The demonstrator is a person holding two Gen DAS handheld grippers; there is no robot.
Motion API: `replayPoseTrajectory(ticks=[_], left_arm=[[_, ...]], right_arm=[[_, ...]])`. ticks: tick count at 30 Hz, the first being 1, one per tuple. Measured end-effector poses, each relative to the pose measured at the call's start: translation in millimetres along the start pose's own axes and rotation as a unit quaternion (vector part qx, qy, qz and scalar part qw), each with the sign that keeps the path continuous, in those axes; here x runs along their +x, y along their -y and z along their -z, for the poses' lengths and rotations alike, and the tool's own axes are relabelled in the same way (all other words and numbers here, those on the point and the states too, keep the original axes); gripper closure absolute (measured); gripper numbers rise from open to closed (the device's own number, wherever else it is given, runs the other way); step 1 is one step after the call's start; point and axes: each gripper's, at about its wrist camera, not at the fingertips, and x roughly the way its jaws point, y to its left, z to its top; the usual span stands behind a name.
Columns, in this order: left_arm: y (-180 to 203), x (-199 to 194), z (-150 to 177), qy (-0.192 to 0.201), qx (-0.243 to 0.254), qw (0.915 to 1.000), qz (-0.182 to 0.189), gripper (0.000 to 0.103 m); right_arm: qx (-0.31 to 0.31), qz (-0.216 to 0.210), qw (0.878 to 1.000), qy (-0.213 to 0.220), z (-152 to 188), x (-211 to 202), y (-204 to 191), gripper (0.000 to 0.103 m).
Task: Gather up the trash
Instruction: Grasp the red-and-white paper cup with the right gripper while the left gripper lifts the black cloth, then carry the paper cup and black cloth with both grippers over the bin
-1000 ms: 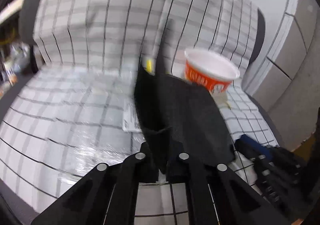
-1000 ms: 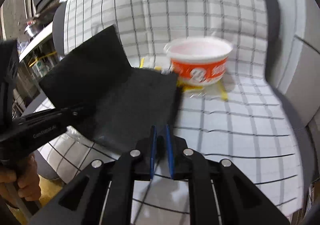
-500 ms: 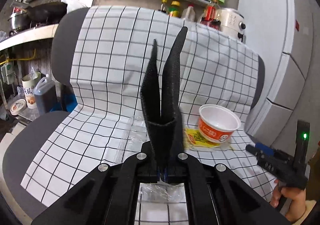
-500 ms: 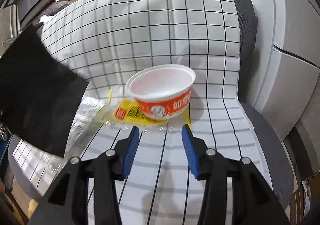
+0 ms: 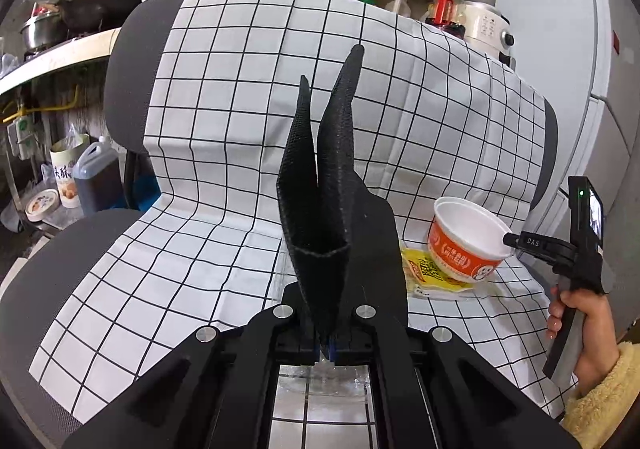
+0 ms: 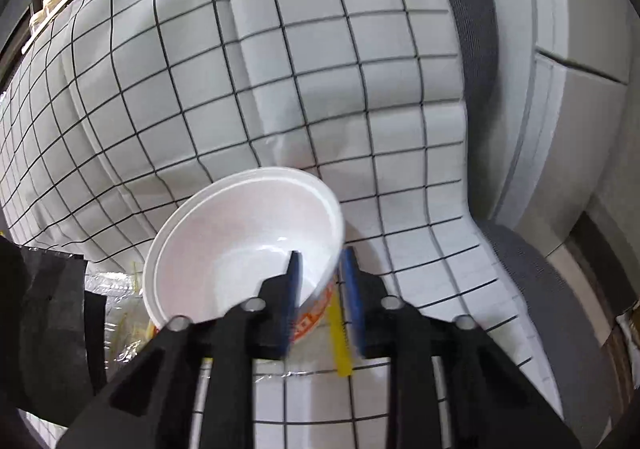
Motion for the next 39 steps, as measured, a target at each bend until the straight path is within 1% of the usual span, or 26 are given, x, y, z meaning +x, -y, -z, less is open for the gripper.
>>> replayPoseTrajectory(ticks=[1, 4, 6, 9, 13, 17, 20, 23, 25, 26, 27, 30, 31, 35, 37, 38, 39], left_arm=[[0.6, -1.6, 0.1, 0.001, -0.001, 1.0, 0.001, 0.101], [4.6, -11.4, -0.7, 0.006, -0.003, 0.9999, 0.015, 0.101], [11.2, -21.4, -2.1, 0.011, 0.002, 0.9995, 0.029, 0.101], [27.8, -48.6, -5.1, 0.029, 0.02, 0.9973, 0.064, 0.101], [55.3, -90.7, -4.1, 0.055, 0.04, 0.9906, 0.119, 0.101], [86.5, -117.2, 6.8, 0.055, 0.058, 0.9822, 0.17, 0.101], [111.2, -127.3, 23.0, 0.044, 0.071, 0.9758, 0.202, 0.101], [136.3, -124.8, 39.0, 0.021, 0.08, 0.969, 0.233, 0.101], [152.9, -118.5, 48.5, -0.001, 0.083, 0.9626, 0.258, 0.102], [162.5, -116.0, 53.3, -0.011, 0.089, 0.9586, 0.27, 0.102], [168.6, -114.7, 57.6, -0.015, 0.095, 0.9557, 0.278, 0.102], [195.2, -114.6, 72.5, -0.028, 0.116, 0.9437, 0.309, 0.102], [206.5, -113.8, 77.2, -0.033, 0.123, 0.9388, 0.32, 0.102], [229.6, -106.6, 88.4, -0.048, 0.134, 0.9291, 0.341, 0.102], [236.3, -109.1, 94.2, -0.052, 0.138, 0.9262, 0.347, 0.102], [239.2, -109.3, 96.4, -0.052, 0.14, 0.9254, 0.348, 0.102], [241.3, -107.4, 96.9, -0.053, 0.142, 0.9251, 0.348, 0.102]], right_arm=[[0.0, -0.004, 1.0, 0.006, 2.2, -4.6, -0.6, 0.095], [0.0, -0.023, 0.999, 0.028, 6.6, -27.4, -1.9, 0.097], [-0.008, -0.03, 0.998, 0.055, 11.8, -58.0, -3.3, 0.097], [-0.01, -0.049, 0.996, 0.069, 20.6, -95.8, 1.0, 0.097], [-0.014, -0.063, 0.994, 0.085, 43.8, -153.0, 14.9, 0.097], [-0.011, -0.065, 0.994, 0.088, 72.6, -196.9, 36.0, 0.097], [-0.003, -0.045, 0.994, 0.095, 95.7, -228.8, 60.5, 0.097], [0.012, -0.016, 0.995, 0.094, 119.2, -256.8, 91.0, 0.097], [0.025, 0.004, 0.995, 0.095, 130.0, -269.5, 108.9, 0.097], [0.036, 0.02, 0.994, 0.097, 139.2, -280.6, 123.0, 0.097], [0.045, 0.031, 0.994, 0.098, 145.9, -287.7, 132.8, 0.097], [0.072, 0.073, 0.99, 0.095, 168.9, -308.3, 163.7, 0.097], [0.08, 0.084, 0.989, 0.091, 174.2, -311.1, 171.5, 0.097], [0.116, 0.134, 0.982, 0.065, 201.4, -318.5, 208.9, 0.097], [0.138, 0.142, 0.979, 0.043, 213.3, -312.8, 226.5, 0.096], [0.145, 0.146, 0.978, 0.038, 216.5, -310.4, 231.5, 0.093], [0.15, 0.153, 0.976, 0.033, 219.6, -307.3, 235.6, 0.087]])
